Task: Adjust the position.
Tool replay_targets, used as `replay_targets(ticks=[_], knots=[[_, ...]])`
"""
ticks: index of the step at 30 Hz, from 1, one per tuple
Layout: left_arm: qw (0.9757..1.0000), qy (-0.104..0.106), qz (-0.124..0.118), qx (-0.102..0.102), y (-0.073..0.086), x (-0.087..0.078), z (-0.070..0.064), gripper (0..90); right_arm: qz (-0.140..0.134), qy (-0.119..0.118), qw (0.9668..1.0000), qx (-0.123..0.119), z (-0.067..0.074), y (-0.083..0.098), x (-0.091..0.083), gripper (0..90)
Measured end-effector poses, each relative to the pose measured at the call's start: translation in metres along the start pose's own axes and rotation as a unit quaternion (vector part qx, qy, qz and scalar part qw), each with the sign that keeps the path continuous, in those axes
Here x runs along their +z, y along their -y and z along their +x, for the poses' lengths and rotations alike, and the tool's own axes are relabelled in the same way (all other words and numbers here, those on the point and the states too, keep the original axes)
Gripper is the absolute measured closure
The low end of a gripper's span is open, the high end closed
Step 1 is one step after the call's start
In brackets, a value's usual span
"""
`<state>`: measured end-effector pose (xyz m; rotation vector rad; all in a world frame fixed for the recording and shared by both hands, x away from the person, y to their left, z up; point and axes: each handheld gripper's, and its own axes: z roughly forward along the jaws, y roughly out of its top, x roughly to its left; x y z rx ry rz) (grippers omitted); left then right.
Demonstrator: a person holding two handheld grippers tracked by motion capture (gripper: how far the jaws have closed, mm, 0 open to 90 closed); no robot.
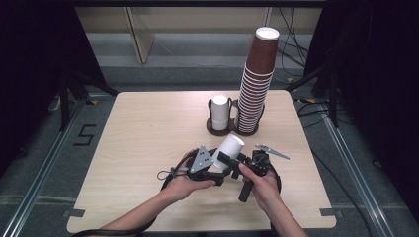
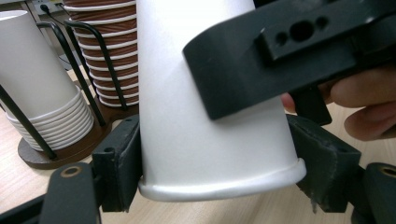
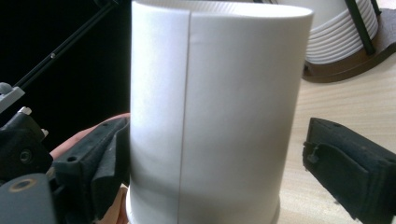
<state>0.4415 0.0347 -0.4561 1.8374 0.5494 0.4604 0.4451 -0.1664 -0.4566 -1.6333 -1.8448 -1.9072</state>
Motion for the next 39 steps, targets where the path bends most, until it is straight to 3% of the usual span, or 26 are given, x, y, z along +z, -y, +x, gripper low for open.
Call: replay_targets(ticks=[7, 11, 12, 13, 14, 15, 18, 19, 20, 21, 23, 24, 25, 26, 27, 28, 29, 30, 32, 33, 34, 35, 36, 37, 38, 39], knots=[[0.9993, 0.008, 0.026, 0.027, 0.0, -0.005, 0.006, 25.0, -0.003, 0.005, 0.9997, -0.025, 0.0, -0.007, -0.012, 7.5], [0.9974, 0.022, 0.048, 0.05, -0.002, -0.013, 0.011, 24.9, -0.005, 0.008, 0.9973, -0.072, -0.004, -0.008, -0.021, 8.2], [0.9965, 0.027, 0.056, 0.056, -0.003, -0.015, 0.012, 24.9, -0.003, 0.005, 0.9973, -0.073, -0.004, -0.008, -0.024, 8.4], [0.9957, 0.035, 0.063, 0.057, -0.003, -0.017, 0.014, 24.9, 0.004, 0.011, 0.9945, -0.104, -0.007, -0.009, -0.027, 8.4], [0.9957, 0.035, 0.063, 0.057, -0.003, -0.017, 0.014, 24.7, 0.004, 0.011, 0.9945, -0.104, -0.007, -0.009, -0.027, 8.4], [0.9939, 0.044, 0.078, 0.064, -0.004, -0.022, 0.016, 24.7, 0.011, 0.015, 0.9895, -0.144, -0.01, -0.01, -0.03, 8.4], [0.9894, 0.061, 0.097, 0.089, -0.008, -0.029, 0.019, 24.6, 0.041, 0.006, 0.984, -0.173, -0.013, -0.01, -0.036, 8.3], [0.9871, 0.068, 0.109, 0.096, -0.009, -0.031, 0.019, 24.6, 0.059, 0.004, 0.9801, -0.19, -0.013, -0.011, -0.038, 8.4], [0.9846, 0.073, 0.12, 0.105, -0.01, -0.032, 0.02, 24.4, 0.078, 0.003, 0.9784, -0.191, -0.012, -0.01, -0.04, 8.4], [0.9824, 0.078, 0.129, 0.111, -0.011, -0.034, 0.02, 24.4, 0.077, 0.001, 0.9733, -0.216, -0.014, -0.009, -0.04, 8.3], [0.974, 0.091, 0.155, 0.138, -0.013, -0.037, 0.02, 24.2, 0.109, -0.001, 0.9568, -0.269, -0.016, -0.011, -0.042, 8.3], [0.9713, 0.098, 0.16, 0.146, -0.013, -0.039, 0.019, 24.2, 0.129, -0.004, 0.9544, -0.27, -0.015, -0.01, -0.043, 8.2], [0.9664, 0.107, 0.174, 0.156, -0.014, -0.04, 0.019, 24.2, 0.146, -0.01, 0.9439, -0.296, -0.016, -0.01, -0.043, 8.1], [0.9635, 0.114, 0.18, 0.162, -0.015, -0.041, 0.018, 24.1, 0.165, -0.011, 0.9345, -0.315, -0.015, -0.009, -0.043, 8.1], [0.9614, 0.119, 0.185, 0.166, -0.015, -0.041, 0.018, 24.1, 0.183, -0.014, 0.9224, -0.34, -0.015, -0.009, -0.043, 8.1], [0.9541, 0.127, 0.202, 0.181, -0.016, -0.042, 0.019, 24.1, 0.201, -0.018, 0.9162, -0.346, -0.015, -0.008, -0.043, 8.1], [0.952, 0.131, 0.207, 0.184, -0.015, -0.042, 0.018, 24.2, 0.222, -0.018, 0.9042, -0.365, -0.013, -0.007, -0.043, 8.3], [0.946, 0.135, 0.218, 0.198, -0.016, -0.042, 0.018, 24.2, 0.237, -0.018, 0.895, -0.377, -0.012, -0.006, -0.043, 8.3], [0.9411, 0.14, 0.227, 0.207, -0.015, -0.041, 0.018, 24.5, 0.261, -0.029, 0.877, -0.402, -0.01, -0.006, -0.041, 8.8], [0.9408, 0.143, 0.227, 0.207, -0.013, -0.041, 0.017, 24.6, 0.27, -0.032, 0.8695, -0.412, -0.01, -0.006, -0.041, 8.9], [0.9356, 0.15, 0.239, 0.213, -0.014, -0.041, 0.017, 24.7, 0.276, -0.039, 0.8557, -0.436, -0.01, -0.008, -0.038, 9.1], [0.9339, 0.15, 0.241, 0.218, -0.013, -0.04, 0.017, 24.7, 0.286, -0.035, 0.8543, -0.433, -0.009, -0.007, -0.039, 9.7], [0.9306, 0.153, 0.246, 0.224, -0.014, -0.04, 0.017, 24.9, 0.303, -0.035, 0.8471, -0.435, -0.007, -0.006, -0.038, 10.0], [0.9292, 0.157, 0.248, 0.224, -0.013, -0.04, 0.016, 24.9, 0.311, -0.031, 0.8426, -0.439, -0.006, -0.007, -0.038, 10.0], [0.926, 0.16, 0.254, 0.23, -0.014, -0.04, 0.016, 24.9, 0.314, -0.041, 0.8279, -0.463, -0.006, -0.008, -0.035, 10.0], [0.9222, 0.162, 0.26, 0.236, -0.015, -0.039, 0.017, 25.0, 0.321, -0.04, 0.8225, -0.468, -0.004, -0.008, -0.034, 10.2]])
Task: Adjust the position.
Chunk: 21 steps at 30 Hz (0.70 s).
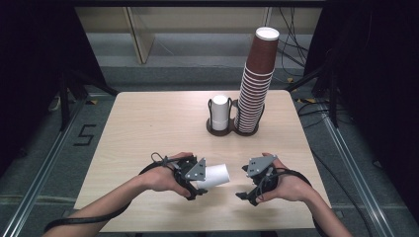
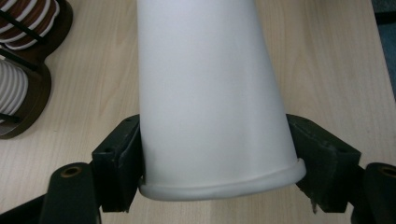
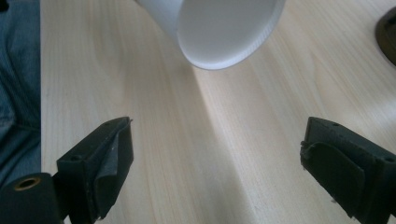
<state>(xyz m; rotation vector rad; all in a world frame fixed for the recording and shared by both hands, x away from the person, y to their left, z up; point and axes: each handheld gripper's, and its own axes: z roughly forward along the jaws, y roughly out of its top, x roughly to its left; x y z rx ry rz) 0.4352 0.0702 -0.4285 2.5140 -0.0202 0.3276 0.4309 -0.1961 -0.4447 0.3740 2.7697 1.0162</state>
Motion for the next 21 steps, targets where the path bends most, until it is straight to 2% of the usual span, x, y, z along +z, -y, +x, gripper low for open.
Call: replay_targets(ticks=[1, 2, 6, 7, 8, 9, 11, 12, 14, 16, 17, 21], knots=[[1.0, 0.004, 0.004, 0.005, -0.001, 0.0, 0.001, 25.1, 0.008, -0.004, 0.9999, -0.012, 0.0, -0.003, 0.001, 10.7], [0.9999, 0.004, 0.009, 0.008, -0.001, 0.001, 0.0, 25.1, 0.013, -0.008, 0.9998, -0.01, 0.001, -0.005, 0.001, 11.1], [0.9993, 0.014, 0.027, 0.022, -0.004, 0.003, -0.001, 25.1, 0.03, -0.013, 0.9988, -0.037, 0.001, -0.015, 0.003, 12.1], [0.999, 0.017, 0.032, 0.027, -0.005, 0.003, -0.001, 25.1, 0.033, -0.009, 0.998, -0.054, 0.0, -0.018, 0.003, 12.5], [0.9988, 0.019, 0.034, 0.029, -0.006, 0.004, -0.001, 25.1, 0.039, -0.018, 0.9979, -0.048, 0.002, -0.019, 0.004, 12.9], [0.9985, 0.022, 0.038, 0.031, -0.007, 0.004, -0.002, 25.1, 0.039, -0.012, 0.9969, -0.067, 0.001, -0.021, 0.004, 13.5], [0.9976, 0.029, 0.048, 0.04, -0.008, 0.006, -0.002, 25.1, 0.045, -0.017, 0.9957, -0.079, 0.002, -0.025, 0.005, 14.5], [0.9973, 0.032, 0.051, 0.043, -0.009, 0.006, -0.002, 25.1, 0.053, -0.02, 0.9963, -0.065, 0.005, -0.027, 0.006, 15.1], [0.9966, 0.037, 0.057, 0.047, -0.011, 0.007, -0.002, 25.1, 0.054, -0.015, 0.9936, -0.098, 0.003, -0.032, 0.008, 15.1], [0.9961, 0.041, 0.06, 0.051, -0.013, 0.009, -0.003, 25.1, 0.054, -0.02, 0.9927, -0.106, 0.004, -0.037, 0.01, 15.1], [0.9959, 0.041, 0.061, 0.053, -0.014, 0.01, -0.003, 25.1, 0.06, -0.024, 0.9937, -0.092, 0.008, -0.039, 0.01, 15.1], [0.9946, 0.047, 0.068, 0.063, -0.018, 0.013, -0.005, 25.1, 0.07, -0.036, 0.9901, -0.117, 0.014, -0.049, 0.015, 15.1]])
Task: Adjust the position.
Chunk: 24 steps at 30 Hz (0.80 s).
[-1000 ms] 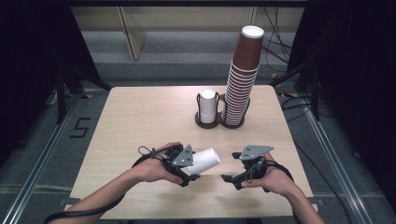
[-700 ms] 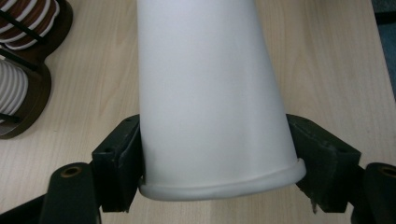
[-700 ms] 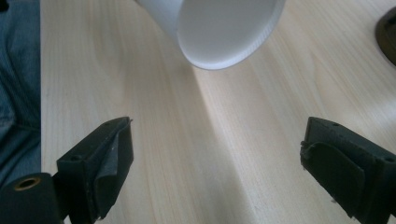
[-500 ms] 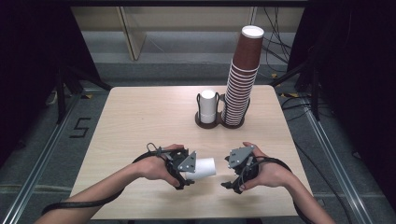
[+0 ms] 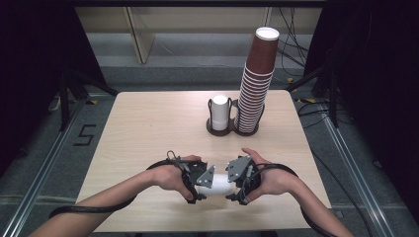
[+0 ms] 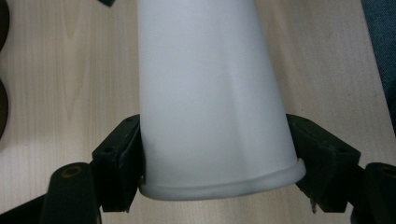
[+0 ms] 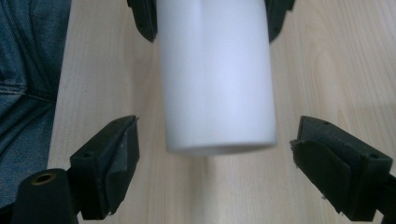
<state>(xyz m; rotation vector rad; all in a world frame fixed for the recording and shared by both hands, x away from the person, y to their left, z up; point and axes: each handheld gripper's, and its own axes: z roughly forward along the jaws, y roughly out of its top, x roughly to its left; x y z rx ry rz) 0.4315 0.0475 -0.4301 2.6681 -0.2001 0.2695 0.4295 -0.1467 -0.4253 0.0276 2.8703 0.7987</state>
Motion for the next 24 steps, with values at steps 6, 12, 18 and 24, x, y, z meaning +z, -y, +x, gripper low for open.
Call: replay_targets(ticks=[6, 12, 18, 24], knots=[[0.9999, 0.01, -0.001, 0.011, -0.005, 0.001, 0.001, 25.1, 0.017, -0.007, 0.9998, -0.01, 0.004, -0.008, 0.009, 15.5], [0.9995, 0.003, -0.005, 0.03, -0.008, 0.001, 0.002, 25.2, 0.036, -0.017, 0.9992, 0.009, 0.004, -0.008, 0.014, 17.0], [0.9997, 0.002, -0.006, 0.024, -0.009, 0.0, 0.0, 25.3, 0.059, -0.017, 0.9969, 0.048, 0.009, -0.009, 0.012, 21.7], [0.9991, 0.009, -0.006, 0.041, -0.008, -0.001, 0.002, 25.4, 0.062, -0.022, 0.9958, 0.063, 0.011, -0.007, 0.012, 25.1]])
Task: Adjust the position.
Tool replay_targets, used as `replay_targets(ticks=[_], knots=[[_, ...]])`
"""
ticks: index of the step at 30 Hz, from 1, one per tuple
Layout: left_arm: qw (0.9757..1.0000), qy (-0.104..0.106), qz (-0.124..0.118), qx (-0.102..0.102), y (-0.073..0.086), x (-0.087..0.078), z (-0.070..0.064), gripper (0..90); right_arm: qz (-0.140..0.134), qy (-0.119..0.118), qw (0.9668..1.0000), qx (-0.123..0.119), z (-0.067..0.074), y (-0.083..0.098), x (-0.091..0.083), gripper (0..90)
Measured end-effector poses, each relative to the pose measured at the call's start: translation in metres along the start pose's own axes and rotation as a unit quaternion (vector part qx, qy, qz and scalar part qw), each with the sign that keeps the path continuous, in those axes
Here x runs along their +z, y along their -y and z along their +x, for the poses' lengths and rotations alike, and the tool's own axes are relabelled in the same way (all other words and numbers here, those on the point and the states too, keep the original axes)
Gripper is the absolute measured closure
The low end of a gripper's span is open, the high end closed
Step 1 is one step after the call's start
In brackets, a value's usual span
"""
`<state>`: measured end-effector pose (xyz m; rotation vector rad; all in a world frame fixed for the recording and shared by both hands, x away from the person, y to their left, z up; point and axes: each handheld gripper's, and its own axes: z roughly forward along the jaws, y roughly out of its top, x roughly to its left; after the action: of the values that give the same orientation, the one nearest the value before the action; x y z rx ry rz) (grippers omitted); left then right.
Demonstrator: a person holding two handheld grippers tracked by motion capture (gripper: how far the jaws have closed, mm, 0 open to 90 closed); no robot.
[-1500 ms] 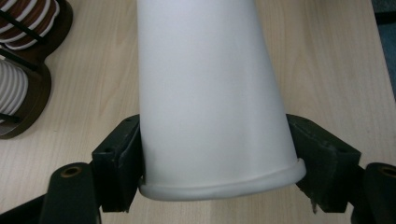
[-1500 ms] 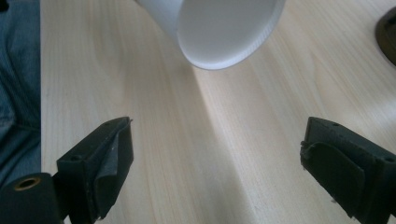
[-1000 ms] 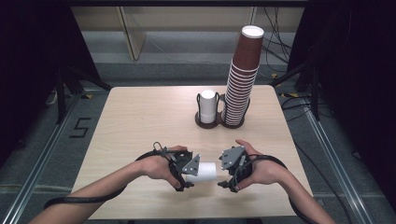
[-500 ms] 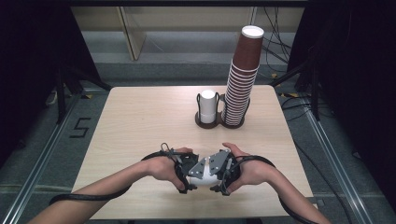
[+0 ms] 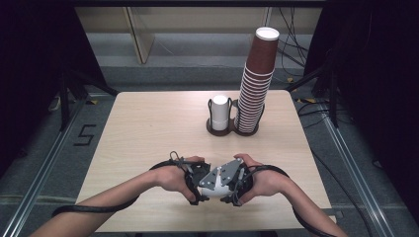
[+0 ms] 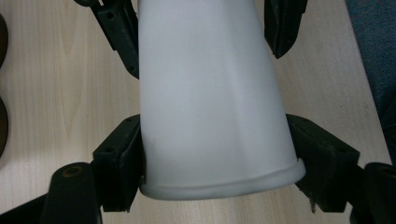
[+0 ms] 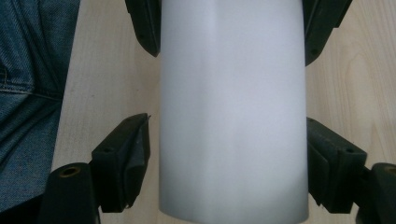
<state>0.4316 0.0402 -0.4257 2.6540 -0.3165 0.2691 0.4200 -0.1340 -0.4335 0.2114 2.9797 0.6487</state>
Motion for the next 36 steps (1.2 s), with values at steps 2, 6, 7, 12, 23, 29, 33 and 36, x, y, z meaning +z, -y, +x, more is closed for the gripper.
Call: replay_targets(ticks=[2, 6, 7, 12, 23, 29, 33, 36], knots=[[0.9997, -0.003, -0.001, -0.025, 0.001, 0.0, -0.004, 25.4, -0.012, -0.001, 0.9999, -0.008, -0.002, 0.001, 0.001, 26.5], [0.9998, -0.007, -0.003, -0.021, 0.001, 0.0, -0.004, 25.4, -0.056, 0.0, 0.9957, -0.074, -0.01, 0.0, 0.006, 29.6], [0.9995, -0.004, -0.004, -0.03, 0.001, 0.0, -0.005, 25.5, -0.058, 0.002, 0.9949, -0.083, -0.011, 0.0, 0.006, 31.1], [0.9995, -0.004, -0.004, -0.031, 0.0, -0.001, -0.006, 25.6, -0.054, 0.005, 0.9958, -0.074, -0.01, 0.0, 0.004, 34.2], [0.9979, -0.024, -0.003, -0.06, 0.001, -0.001, -0.007, 13.3, -0.059, 0.013, 0.9933, -0.098, -0.009, 0.004, 0.005, 34.7], [0.9953, -0.045, -0.021, -0.083, 0.013, -0.005, -0.008, 2.8, -0.09, 0.032, 0.9899, -0.106, -0.013, 0.016, 0.003, 34.7], [0.9923, -0.058, -0.045, -0.099, 0.022, -0.008, -0.01, 3.0, -0.123, 0.051, 0.986, -0.101, -0.017, 0.028, 0.001, 34.5], [0.988, -0.067, -0.069, -0.121, 0.03, -0.009, -0.013, 4.2, -0.147, 0.07, 0.9831, -0.083, -0.017, 0.038, 0.001, 34.4]])
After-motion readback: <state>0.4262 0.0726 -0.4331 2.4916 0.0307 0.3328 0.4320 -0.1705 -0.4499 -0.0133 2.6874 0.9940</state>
